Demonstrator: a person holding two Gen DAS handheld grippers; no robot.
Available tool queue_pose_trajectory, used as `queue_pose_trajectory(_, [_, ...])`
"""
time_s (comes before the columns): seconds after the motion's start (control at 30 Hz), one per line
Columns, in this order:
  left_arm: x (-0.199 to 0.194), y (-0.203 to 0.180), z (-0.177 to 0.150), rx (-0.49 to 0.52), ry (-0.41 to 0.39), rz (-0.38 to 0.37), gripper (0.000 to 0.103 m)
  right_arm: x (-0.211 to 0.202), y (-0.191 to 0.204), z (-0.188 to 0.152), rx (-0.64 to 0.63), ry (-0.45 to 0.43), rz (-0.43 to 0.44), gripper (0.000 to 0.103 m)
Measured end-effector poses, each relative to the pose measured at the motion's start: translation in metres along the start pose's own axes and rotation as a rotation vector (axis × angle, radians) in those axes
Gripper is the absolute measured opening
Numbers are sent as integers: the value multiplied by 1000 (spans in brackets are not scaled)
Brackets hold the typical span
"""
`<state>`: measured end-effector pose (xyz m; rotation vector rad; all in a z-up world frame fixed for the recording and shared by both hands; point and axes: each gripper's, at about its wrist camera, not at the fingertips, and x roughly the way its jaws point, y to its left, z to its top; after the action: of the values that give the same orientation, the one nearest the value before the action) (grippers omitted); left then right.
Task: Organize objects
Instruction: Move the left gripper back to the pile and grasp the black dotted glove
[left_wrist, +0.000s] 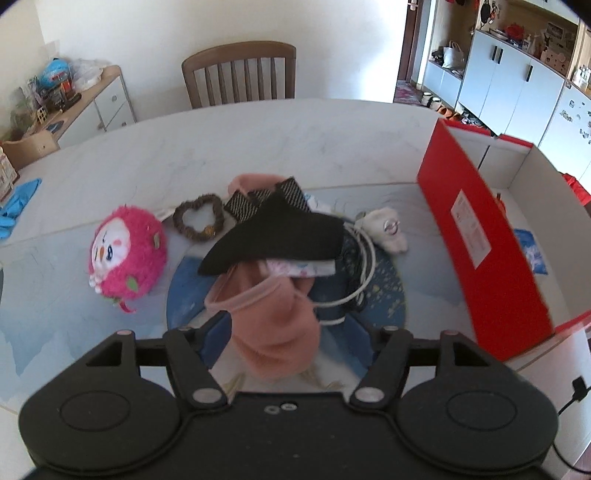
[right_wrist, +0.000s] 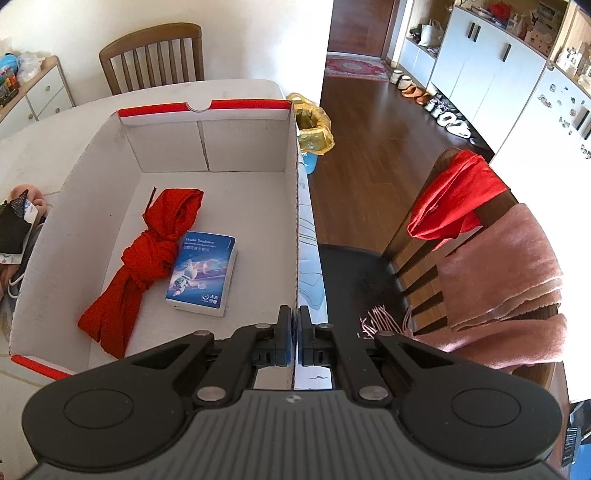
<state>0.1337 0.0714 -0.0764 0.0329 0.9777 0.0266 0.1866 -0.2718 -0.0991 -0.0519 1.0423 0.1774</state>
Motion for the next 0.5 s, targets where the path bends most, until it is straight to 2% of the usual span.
queue_pose_trajectory(0.1, [7,4,-6,5,-4,-2,69,0,2,1,2,3,-7,2])
queue_pose_trajectory(0.4, [35,14,-13,-41,49,-7,76,0,3,2,7,8,-14,2])
queue_pose_trajectory(0.5, [31,15,-8,-46,30,-14,76,0,2,2,12,10,-13,2])
